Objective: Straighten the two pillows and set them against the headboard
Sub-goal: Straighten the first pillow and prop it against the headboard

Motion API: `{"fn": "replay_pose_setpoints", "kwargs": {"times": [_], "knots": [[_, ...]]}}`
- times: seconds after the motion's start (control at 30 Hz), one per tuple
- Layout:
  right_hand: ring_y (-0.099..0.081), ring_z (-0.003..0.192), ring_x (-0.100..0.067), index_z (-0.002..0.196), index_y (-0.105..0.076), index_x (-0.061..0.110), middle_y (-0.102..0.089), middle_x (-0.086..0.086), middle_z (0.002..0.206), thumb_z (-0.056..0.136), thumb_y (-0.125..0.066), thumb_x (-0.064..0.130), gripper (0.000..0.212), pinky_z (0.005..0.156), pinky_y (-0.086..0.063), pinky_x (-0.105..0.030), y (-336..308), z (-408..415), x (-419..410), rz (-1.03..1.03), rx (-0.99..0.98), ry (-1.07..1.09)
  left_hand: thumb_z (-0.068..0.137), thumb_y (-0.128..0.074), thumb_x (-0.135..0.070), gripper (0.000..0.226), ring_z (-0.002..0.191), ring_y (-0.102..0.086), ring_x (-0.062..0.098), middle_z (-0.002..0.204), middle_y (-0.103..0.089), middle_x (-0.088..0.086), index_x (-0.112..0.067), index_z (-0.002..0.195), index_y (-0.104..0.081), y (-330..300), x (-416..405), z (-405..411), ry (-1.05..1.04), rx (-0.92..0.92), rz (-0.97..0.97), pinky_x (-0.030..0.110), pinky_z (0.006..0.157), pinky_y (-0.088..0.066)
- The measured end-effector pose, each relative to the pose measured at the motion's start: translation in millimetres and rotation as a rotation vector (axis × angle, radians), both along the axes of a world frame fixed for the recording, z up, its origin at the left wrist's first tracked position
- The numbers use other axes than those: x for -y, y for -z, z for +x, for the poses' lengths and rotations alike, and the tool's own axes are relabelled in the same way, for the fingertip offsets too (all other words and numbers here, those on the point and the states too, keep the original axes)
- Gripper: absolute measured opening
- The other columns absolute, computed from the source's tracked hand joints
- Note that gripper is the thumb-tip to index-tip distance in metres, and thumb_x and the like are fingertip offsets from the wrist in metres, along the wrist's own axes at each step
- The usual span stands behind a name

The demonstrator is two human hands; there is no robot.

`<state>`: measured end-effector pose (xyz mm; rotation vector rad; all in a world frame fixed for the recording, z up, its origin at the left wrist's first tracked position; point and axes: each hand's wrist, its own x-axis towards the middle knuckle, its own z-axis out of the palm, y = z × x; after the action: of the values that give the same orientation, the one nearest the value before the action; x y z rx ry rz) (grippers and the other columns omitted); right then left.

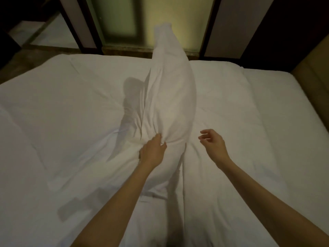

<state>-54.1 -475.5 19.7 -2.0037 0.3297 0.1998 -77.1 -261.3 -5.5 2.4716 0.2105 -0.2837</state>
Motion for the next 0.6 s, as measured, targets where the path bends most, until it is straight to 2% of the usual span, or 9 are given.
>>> {"fn": "replay_pose_setpoints", "kwargs": {"times": [0.1,0.17,0.23,0.3,0.4,0.53,0.6], "knots": [[-0.066,0.081,-0.018,0.100,-0.063,0.016,-0.070,-0.006,0.091,0.084,-0.058,0.006,0.019,0.065,-0.045,-0.022,-8,-28,60,0.034,-0.021,0.048,0.098,-0.037,-0.031,0.040,0.106,-0.059,0.033,0.123,-0.061,0.016,-0.011,0.132,-0.044,-8,63,-19,0.057,-0.051,-0.019,0.034,0.079,-0.043],[-0.066,0.079,-0.019,0.099,-0.064,0.014,-0.070,-0.005,0.086,0.083,-0.059,0.005,0.019,0.069,-0.047,-0.026,-11,-43,101,0.041,-0.033,0.074,0.097,-0.039,-0.025,0.027,0.101,-0.060,0.034,0.116,-0.063,0.019,-0.009,0.116,-0.049,-12,105,-30,0.093,-0.120,-0.068,0.035,0.078,-0.044],[-0.065,0.078,-0.020,0.099,-0.064,0.012,-0.069,-0.005,0.084,0.083,-0.059,0.004,0.019,0.072,-0.048,-0.030,-10,-55,132,0.042,-0.044,0.091,0.093,-0.043,-0.018,0.008,0.087,-0.060,0.032,0.100,-0.062,0.020,-0.011,0.092,-0.047,-17,137,-35,0.077,-0.203,-0.161,0.036,0.074,-0.046],[-0.065,0.079,-0.021,0.100,-0.064,0.011,-0.070,-0.008,0.086,0.083,-0.059,0.004,0.019,0.076,-0.049,-0.033,-8,-64,160,0.047,-0.058,0.110,0.088,-0.046,-0.011,0.007,0.072,-0.056,0.025,0.087,-0.062,0.015,-0.012,0.082,-0.049,-24,164,-39,0.014,-0.251,-0.309,0.033,0.065,-0.044],[-0.065,0.079,-0.021,0.101,-0.064,0.009,-0.070,-0.012,0.091,0.083,-0.059,0.004,0.019,0.078,-0.049,-0.035,-3,-72,187,0.075,-0.085,0.129,0.084,-0.050,-0.006,0.013,0.069,-0.056,0.022,0.085,-0.064,0.010,-0.010,0.090,-0.062,-37,187,-41,-0.034,-0.164,-0.431,0.034,0.063,-0.046],[-0.064,0.077,-0.021,0.100,-0.063,0.009,-0.069,-0.013,0.093,0.084,-0.058,0.004,0.017,0.072,-0.048,-0.031,3,-77,193,0.106,-0.092,0.148,0.086,-0.053,-0.009,0.012,0.076,-0.059,0.021,0.087,-0.066,0.008,-0.012,0.091,-0.063,-45,182,-42,-0.074,0.012,-0.438,0.035,0.068,-0.049],[-0.063,0.079,-0.022,0.097,-0.063,0.012,-0.067,-0.011,0.094,0.085,-0.058,0.006,0.015,0.066,-0.047,-0.028,4,-75,189,0.117,-0.066,0.157,0.087,-0.050,-0.007,0.014,0.074,-0.058,0.021,0.083,-0.065,0.004,-0.012,0.090,-0.063,-45,173,-42,-0.115,0.068,-0.456,0.040,0.069,-0.053]]}}
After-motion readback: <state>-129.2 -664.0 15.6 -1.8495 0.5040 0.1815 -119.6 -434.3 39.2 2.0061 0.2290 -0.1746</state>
